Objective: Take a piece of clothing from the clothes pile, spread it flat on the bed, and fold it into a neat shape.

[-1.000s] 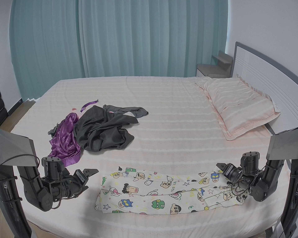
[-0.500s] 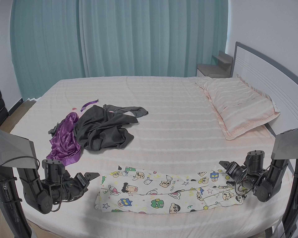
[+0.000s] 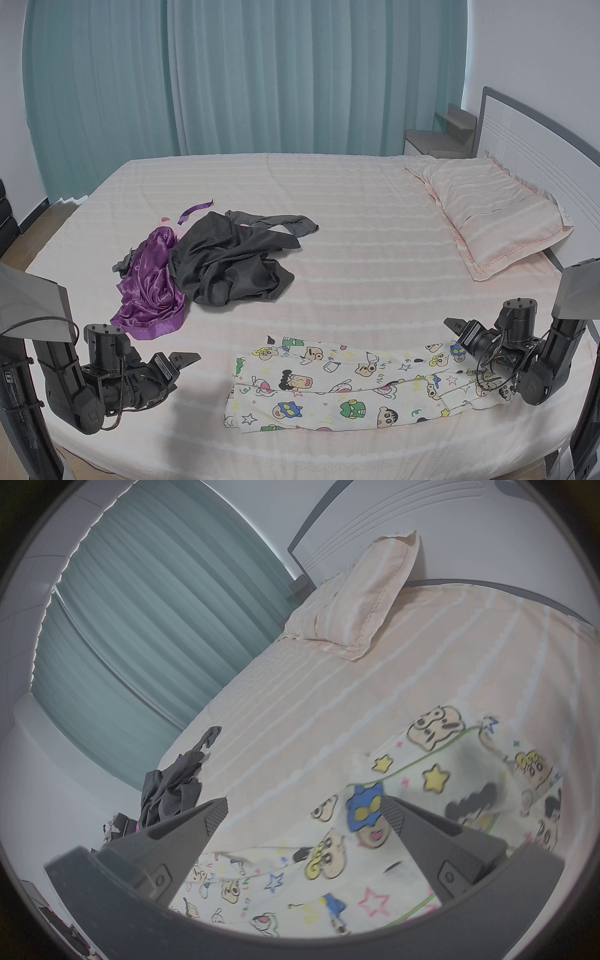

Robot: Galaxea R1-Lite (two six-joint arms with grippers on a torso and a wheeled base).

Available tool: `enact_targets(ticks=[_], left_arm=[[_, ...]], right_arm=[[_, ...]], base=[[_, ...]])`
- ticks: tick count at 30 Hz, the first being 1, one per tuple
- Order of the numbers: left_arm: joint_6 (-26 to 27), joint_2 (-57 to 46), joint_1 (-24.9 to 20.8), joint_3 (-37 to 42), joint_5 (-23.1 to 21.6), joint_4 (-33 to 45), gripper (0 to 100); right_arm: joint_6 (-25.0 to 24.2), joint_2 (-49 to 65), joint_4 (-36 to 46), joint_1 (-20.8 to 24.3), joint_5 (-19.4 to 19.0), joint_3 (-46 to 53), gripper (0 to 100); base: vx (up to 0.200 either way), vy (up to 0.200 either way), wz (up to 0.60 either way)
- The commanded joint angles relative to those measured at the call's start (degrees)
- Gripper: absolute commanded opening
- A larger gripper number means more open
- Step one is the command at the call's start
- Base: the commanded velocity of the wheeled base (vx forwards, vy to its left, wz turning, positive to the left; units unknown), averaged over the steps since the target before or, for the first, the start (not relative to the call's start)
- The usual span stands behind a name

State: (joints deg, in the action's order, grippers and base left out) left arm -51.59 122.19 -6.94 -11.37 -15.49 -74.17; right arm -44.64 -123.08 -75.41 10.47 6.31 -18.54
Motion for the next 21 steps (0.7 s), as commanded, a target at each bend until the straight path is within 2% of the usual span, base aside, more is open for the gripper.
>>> enact_targets(ticks=[1, 6, 16, 19, 21], left_arm=[[0.09, -0.02, -0.8, 0.3, 0.11, -0.01, 100], [0.35, 0.07, -3.43, 1.0, 0.99, -0.01, 100], [-0.09, -0.11, -5.81, 1.79, 1.7, -0.01, 100], [-0.09, 0.25, -6.77, 2.06, 2.13, -0.01, 100], [-0.09, 0.25, -7.13, 2.23, 2.13, -0.01, 100]], right_arm=[[-0.01, 1.08, 0.18, -0.01, 0.01, 0.0, 100], [-0.01, 1.08, 0.18, 0.08, 0.01, -0.09, 100], [-0.01, 0.82, 0.18, 0.08, -0.07, -0.18, 100], [-0.01, 0.82, 0.18, 0.16, -0.07, -0.18, 100], [-0.01, 0.82, 0.18, 0.16, -0.07, -0.18, 100]], base=[[0.0, 0.0, 0.0], [0.0, 0.0, 0.0], [0.0, 0.0, 0.0], [-0.2, 0.0, 0.0], [0.0, 0.0, 0.0]])
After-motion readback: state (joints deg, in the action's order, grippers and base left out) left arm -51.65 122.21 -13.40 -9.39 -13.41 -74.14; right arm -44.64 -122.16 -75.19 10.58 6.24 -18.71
